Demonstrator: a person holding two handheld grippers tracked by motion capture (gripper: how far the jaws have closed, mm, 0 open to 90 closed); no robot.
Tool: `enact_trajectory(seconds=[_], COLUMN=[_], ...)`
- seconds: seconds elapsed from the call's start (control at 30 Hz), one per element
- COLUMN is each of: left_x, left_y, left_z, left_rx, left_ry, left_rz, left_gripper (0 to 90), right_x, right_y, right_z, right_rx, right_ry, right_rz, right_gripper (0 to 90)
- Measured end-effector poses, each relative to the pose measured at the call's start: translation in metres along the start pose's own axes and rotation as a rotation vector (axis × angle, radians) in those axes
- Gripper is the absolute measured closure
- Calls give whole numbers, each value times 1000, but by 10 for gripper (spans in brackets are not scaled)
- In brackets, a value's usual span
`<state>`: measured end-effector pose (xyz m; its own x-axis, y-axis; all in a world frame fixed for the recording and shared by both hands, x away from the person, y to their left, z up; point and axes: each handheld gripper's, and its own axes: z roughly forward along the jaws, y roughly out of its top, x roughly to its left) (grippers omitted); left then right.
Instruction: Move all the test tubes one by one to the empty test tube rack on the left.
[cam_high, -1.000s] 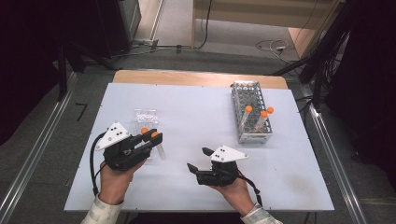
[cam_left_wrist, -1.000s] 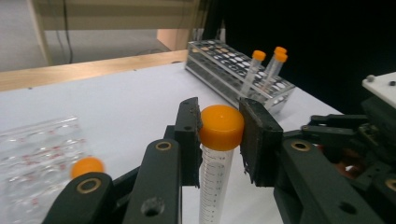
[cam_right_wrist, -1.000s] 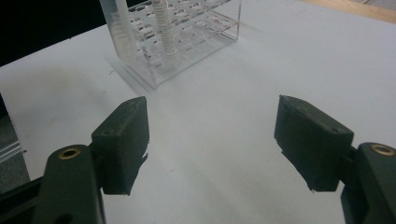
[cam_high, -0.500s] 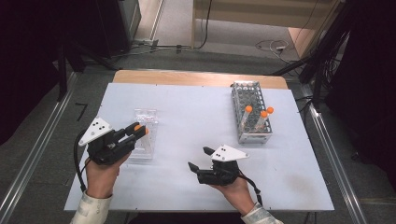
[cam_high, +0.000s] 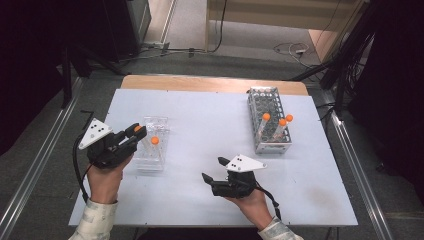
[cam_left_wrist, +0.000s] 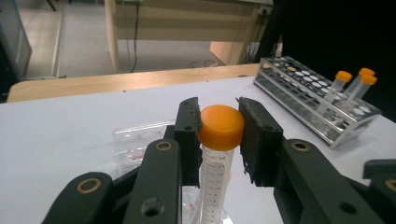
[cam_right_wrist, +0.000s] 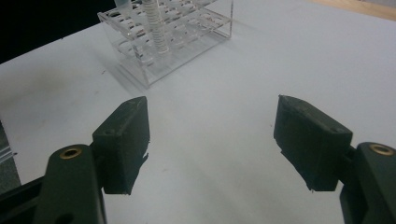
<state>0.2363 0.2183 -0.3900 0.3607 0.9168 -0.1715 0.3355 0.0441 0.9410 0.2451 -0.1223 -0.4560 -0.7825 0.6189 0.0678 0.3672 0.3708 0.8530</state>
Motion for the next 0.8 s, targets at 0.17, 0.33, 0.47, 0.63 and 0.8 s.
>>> enact_trajectory(seconds=[0.17, 0.33, 0.47, 0.63, 0.8], left_x=[5, 9, 8, 7, 5], left_y=[0, 0, -1, -3, -8], left_z=[4, 11, 14, 15, 18], left_rx=[-22, -32, -26, -23, -12], left_ry=[29, 40, 46, 59, 71], left_rz=[-1, -13, -4, 13, 28], left_gripper=[697, 697, 697, 697, 697], right_x=[1, 1, 1, 0, 0], right_y=[0, 0, 0, 0, 0], right_z=[1, 1, 1, 0, 0], right_rx=[1, 2, 1, 2, -1], right_ry=[2, 0, -1, -2, -2], right_rz=[3, 3, 6, 2, 1], right_gripper=[254, 254, 254, 255, 257])
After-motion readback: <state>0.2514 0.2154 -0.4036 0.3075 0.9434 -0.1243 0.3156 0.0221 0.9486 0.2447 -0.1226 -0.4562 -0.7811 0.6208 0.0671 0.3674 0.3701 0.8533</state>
